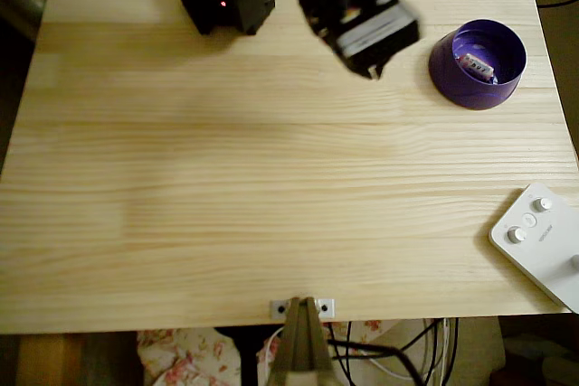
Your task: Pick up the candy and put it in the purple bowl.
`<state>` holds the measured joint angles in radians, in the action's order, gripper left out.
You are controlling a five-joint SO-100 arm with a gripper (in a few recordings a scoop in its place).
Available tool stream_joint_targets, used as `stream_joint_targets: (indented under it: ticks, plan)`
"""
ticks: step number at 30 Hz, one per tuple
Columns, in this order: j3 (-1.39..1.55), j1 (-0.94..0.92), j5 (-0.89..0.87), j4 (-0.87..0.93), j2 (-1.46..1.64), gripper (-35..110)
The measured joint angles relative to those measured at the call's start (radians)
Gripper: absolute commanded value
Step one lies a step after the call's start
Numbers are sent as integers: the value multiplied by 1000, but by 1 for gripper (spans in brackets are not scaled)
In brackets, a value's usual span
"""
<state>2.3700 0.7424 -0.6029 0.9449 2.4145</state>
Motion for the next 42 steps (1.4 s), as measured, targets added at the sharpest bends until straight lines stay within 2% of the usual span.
stream_joint_targets:
  ticks: [9,17,26,34,42]
  plan:
    - [179,-104,107,29,187,-1]
    - [370,-196,155,43,609,-1]
    - [390,-313,229,92,597,-1]
    - [410,-479,324,319,839,-1]
    - [514,-733,442,264,824,-1]
